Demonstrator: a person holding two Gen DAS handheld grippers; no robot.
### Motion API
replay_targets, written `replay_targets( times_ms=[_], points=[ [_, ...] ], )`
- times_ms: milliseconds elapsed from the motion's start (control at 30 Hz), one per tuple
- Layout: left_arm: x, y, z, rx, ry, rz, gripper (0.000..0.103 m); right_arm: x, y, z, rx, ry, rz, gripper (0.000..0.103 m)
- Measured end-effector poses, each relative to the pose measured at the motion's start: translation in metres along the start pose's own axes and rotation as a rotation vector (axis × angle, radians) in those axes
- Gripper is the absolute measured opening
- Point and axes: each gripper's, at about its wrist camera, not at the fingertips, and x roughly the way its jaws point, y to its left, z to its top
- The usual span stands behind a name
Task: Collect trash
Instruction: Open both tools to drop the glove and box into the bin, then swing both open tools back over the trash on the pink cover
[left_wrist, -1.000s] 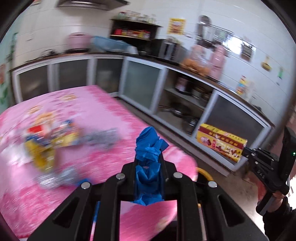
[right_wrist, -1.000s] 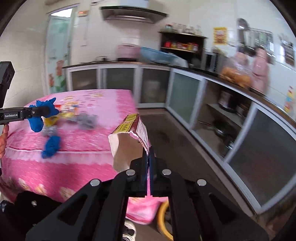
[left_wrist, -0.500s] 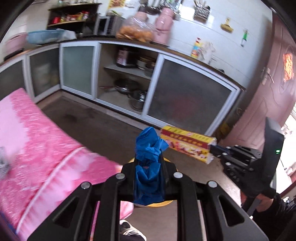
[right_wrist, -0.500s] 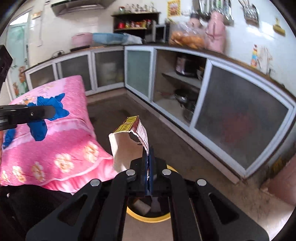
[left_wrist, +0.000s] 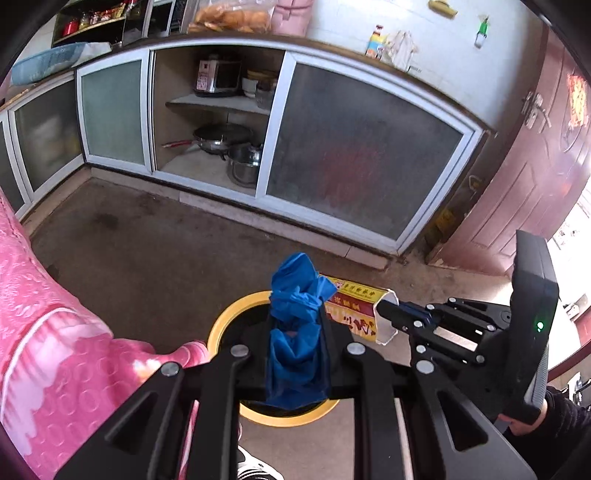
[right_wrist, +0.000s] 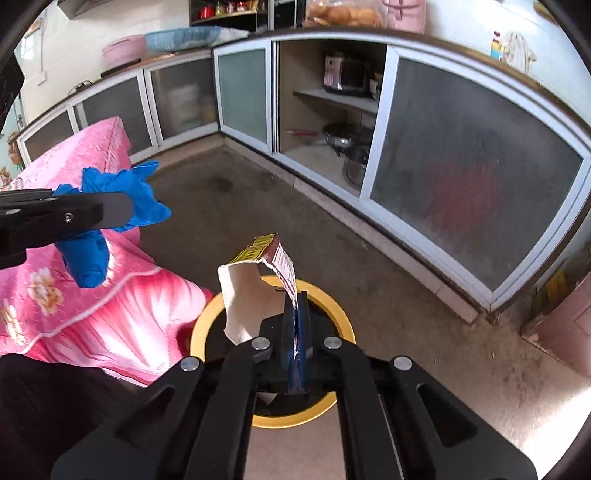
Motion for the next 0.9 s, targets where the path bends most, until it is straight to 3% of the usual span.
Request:
replay_targets(
  times_ms=[233, 333, 367, 400, 433, 500, 667, 900],
  points=[
    [0.037, -0.002, 0.005, 0.003, 0.052, 0.021, 0.020, 0.034, -0.005, -0.008, -0.006, 0.071, -0.017, 0.002],
    [0.045, 0.002, 0.008, -0.028, 0.051, 0.060, 0.068, 0.052, -0.009, -0.014, -0.011, 0.128, -0.071, 0.005],
    [0.045, 0.004, 0.008, -0.042, 0.039, 0.076, 0.090, 0.057, -0.011, -0.017, -0.018, 0.147, -0.088, 0.007],
    [0.041, 0.007, 0.008, -0.063, 0.005, 0.096, 0.093, 0.061, -0.015, -0.021, -0.013, 0.164, -0.102, 0.018],
    [0.037, 0.010, 0.008, -0.074, -0.004, 0.090, 0.093, 0.061, -0.018, -0.024, -0.002, 0.167, -0.103, 0.042],
    [0.030, 0.014, 0.008, -0.094, -0.012, 0.066, 0.093, 0.053, -0.026, -0.030, 0.035, 0.124, -0.085, 0.069],
    [-0.004, 0.024, 0.006, -0.143, -0.065, 0.063, 0.093, 0.028, -0.035, -0.032, 0.077, 0.074, -0.107, 0.067],
    [-0.107, 0.030, -0.011, -0.148, -0.238, 0.076, 0.095, -0.036, -0.023, -0.018, 0.053, -0.094, -0.095, 0.067]
  ],
)
